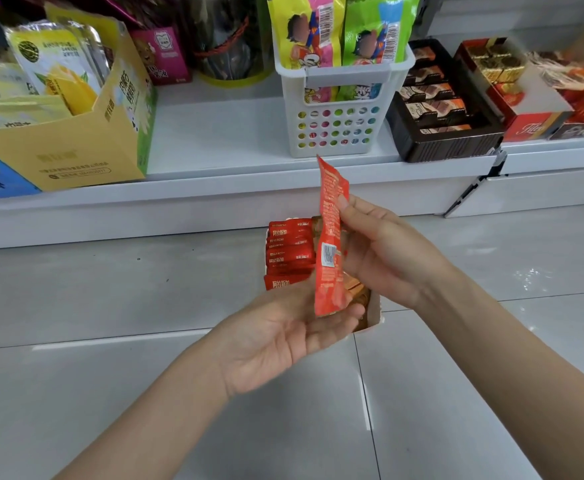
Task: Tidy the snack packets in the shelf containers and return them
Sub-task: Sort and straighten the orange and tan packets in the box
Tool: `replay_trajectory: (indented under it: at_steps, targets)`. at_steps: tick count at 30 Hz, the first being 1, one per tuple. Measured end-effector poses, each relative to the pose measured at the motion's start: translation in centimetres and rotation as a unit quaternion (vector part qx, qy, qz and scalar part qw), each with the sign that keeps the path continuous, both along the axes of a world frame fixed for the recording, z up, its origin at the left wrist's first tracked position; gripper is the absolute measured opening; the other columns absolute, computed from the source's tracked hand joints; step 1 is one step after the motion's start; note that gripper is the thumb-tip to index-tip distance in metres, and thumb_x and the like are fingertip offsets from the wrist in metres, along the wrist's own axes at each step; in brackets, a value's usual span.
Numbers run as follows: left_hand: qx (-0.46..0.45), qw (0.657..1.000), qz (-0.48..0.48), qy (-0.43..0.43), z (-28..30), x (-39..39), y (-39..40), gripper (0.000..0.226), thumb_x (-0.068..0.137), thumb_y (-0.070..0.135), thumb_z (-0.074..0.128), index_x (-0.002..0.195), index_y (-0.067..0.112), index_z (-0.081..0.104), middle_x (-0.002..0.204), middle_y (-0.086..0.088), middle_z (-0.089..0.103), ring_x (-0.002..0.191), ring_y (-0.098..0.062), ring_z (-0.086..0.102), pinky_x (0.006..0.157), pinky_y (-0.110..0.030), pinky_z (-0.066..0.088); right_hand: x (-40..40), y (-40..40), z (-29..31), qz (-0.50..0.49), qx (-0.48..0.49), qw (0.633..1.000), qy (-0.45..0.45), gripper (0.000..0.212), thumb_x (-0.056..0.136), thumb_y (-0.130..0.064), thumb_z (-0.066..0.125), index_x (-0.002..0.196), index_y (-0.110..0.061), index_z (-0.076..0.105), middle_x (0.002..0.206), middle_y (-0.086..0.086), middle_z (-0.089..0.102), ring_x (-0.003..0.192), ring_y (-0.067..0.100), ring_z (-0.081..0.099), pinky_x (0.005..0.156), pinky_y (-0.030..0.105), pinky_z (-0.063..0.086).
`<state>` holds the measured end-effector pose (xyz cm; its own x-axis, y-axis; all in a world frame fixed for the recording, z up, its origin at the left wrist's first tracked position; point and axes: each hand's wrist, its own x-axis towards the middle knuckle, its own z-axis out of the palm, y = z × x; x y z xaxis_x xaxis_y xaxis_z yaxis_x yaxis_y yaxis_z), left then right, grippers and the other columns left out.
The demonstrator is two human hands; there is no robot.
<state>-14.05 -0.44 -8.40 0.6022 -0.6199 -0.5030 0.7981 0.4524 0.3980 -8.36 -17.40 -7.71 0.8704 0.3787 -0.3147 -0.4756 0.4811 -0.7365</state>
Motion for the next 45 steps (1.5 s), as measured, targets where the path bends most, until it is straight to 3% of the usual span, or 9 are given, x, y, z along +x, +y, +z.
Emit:
replay_trajectory:
  at_steps: [5, 9, 11, 14, 26, 32, 35, 39, 45]
  targets:
    - [0.063, 0.994, 0.093, -0.008, -0.3, -0.1, -0.2, 0.036, 0.073, 0.003, 0.071, 0.109, -0.002, 0.070, 0.101, -0.014, 0.075, 0.088, -0.017, 0.074, 0.068, -0.022, 0.059, 0.3, -0.7, 0.4, -0.011, -0.027, 0.999, 0.026, 0.030, 0.100, -0.027, 0.048, 0.119, -0.012, 0.065, 0.115, 0.008, 0.073, 0.103, 0.021, 0.070, 0.089, 0.038, 0.059]
    - [0.220, 0.962, 0.113, -0.113, -0.6, -0.1, 0.2, 0.044, 0.072, 0.014, 0.074, 0.114, 0.006, 0.064, 0.106, -0.008, 0.076, 0.096, -0.016, 0.074, 0.070, -0.020, 0.058, 0.8, -2.7, 1.2, -0.019, -0.068, 0.996, 0.058, 0.083, 0.090, -0.065, 0.041, 0.138, 0.002, 0.047, 0.105, 0.034, 0.039, 0.112, 0.034, 0.058, 0.098, 0.049, 0.052]
    - [0.251, 0.950, 0.115, -0.145, -0.7, -0.4, 0.2, 0.039, 0.072, 0.016, 0.073, 0.110, 0.007, 0.064, 0.104, -0.007, 0.077, 0.096, -0.016, 0.074, 0.071, -0.019, 0.057, 1.1, -3.0, 1.5, -0.033, -0.149, 0.988, 0.026, 0.067, 0.090, -0.058, 0.050, 0.127, -0.003, 0.062, 0.122, 0.016, 0.068, 0.103, 0.025, 0.067, 0.082, 0.039, 0.061]
    - [0.239, 0.952, 0.106, -0.159, -1.0, -1.1, 0.2, 0.038, 0.074, 0.015, 0.070, 0.110, 0.007, 0.064, 0.105, -0.008, 0.076, 0.098, -0.018, 0.073, 0.075, -0.021, 0.058, 1.6, -3.3, 2.0, -0.070, -0.253, 0.965, -0.016, 0.037, 0.101, -0.042, 0.048, 0.108, -0.016, 0.073, 0.092, 0.004, 0.077, 0.085, 0.012, 0.072, 0.066, 0.024, 0.058]
    - [0.207, 0.953, 0.149, -0.162, -1.2, -0.6, 0.8, 0.047, 0.072, 0.023, 0.077, 0.116, 0.012, 0.066, 0.112, -0.008, 0.075, 0.104, -0.019, 0.071, 0.081, -0.025, 0.058, 0.7, -3.4, 1.6, -0.115, -0.278, 0.952, -0.061, 0.034, 0.090, -0.010, 0.069, 0.120, -0.023, 0.065, 0.094, 0.006, 0.077, 0.090, 0.014, 0.075, 0.072, 0.033, 0.063]
    - [0.423, 0.832, 0.230, -0.276, -1.3, 2.9, 2.8, 0.008, 0.088, 0.015, 0.071, 0.092, 0.022, 0.072, 0.089, 0.004, 0.078, 0.083, -0.008, 0.072, 0.075, -0.022, 0.054, -0.7, -3.7, 1.1, 0.040, -0.339, 0.934, -0.103, 0.044, 0.084, 0.003, 0.071, 0.116, -0.028, 0.070, 0.104, 0.002, 0.073, 0.098, 0.019, 0.072, 0.076, 0.036, 0.062]
    - [0.457, 0.796, 0.184, -0.351, -0.8, 3.7, 2.5, 0.019, 0.087, 0.012, 0.073, 0.087, 0.032, 0.074, 0.085, 0.012, 0.077, 0.079, -0.002, 0.071, 0.070, -0.016, 0.053, -1.7, -3.5, 0.9, 0.087, -0.374, 0.913, -0.138, 0.033, 0.076, -0.035, 0.082, 0.108, -0.038, 0.073, 0.106, -0.010, 0.074, 0.097, 0.011, 0.072, 0.075, 0.030, 0.060]
    - [0.483, 0.773, 0.114, -0.396, -0.4, 3.5, 0.8, 0.014, 0.086, 0.022, 0.076, 0.092, 0.034, 0.075, 0.091, 0.013, 0.077, 0.086, -0.003, 0.071, 0.079, -0.026, 0.058, -2.3, -2.5, 1.1, 0.055, -0.409, 0.888, -0.204, 0.018, 0.075, -0.048, 0.074, 0.091, -0.039, 0.077, 0.087, -0.018, 0.076, 0.080, 0.003, 0.073, 0.063, 0.015, 0.056]
    - [0.531, 0.737, 0.014, -0.417, -0.8, 2.0, 3.7, 0.020, 0.099, 0.031, 0.056, 0.099, 0.022, 0.073, 0.090, 0.012, 0.076, 0.089, 0.000, 0.070, 0.087, -0.024, 0.055, -2.5, -5.3, 0.1, -0.077, -0.483, 0.852, -0.188, 0.006, 0.089, -0.029, 0.071, 0.094, -0.026, 0.073, 0.086, -0.012, 0.077, 0.079, 0.007, 0.074, 0.068, 0.033, 0.062]
